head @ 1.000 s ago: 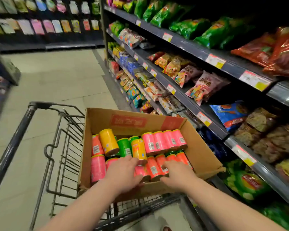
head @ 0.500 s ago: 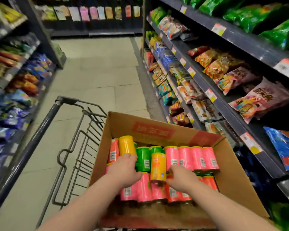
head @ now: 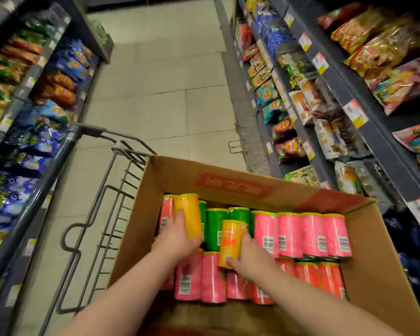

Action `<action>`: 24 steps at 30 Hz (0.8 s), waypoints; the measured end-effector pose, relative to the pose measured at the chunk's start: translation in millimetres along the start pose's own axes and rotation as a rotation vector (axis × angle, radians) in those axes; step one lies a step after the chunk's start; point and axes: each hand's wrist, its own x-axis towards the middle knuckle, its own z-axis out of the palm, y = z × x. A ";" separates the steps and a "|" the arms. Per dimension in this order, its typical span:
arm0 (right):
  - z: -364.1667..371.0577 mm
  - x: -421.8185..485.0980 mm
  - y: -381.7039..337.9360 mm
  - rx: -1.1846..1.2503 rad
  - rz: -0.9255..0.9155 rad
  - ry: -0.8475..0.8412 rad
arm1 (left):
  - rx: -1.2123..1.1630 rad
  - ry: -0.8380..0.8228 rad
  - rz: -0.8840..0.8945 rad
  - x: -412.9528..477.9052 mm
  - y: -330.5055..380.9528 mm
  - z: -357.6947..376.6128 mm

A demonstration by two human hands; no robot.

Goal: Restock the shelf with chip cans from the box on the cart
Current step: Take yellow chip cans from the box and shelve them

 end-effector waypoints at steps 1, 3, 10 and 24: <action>3.3 1.5 -1.1 0.016 0.018 0.007 | -0.040 0.010 -0.036 3.8 0.3 2.1; 7.9 5.5 -0.1 0.091 0.043 0.028 | -0.120 0.040 -0.092 11.2 0.9 5.9; 17.2 22.2 0.8 0.347 0.099 0.053 | -0.247 0.118 -0.208 27.0 5.7 16.2; 7.7 12.1 5.8 0.530 0.131 0.026 | -0.598 0.041 -0.099 0.0 12.3 20.0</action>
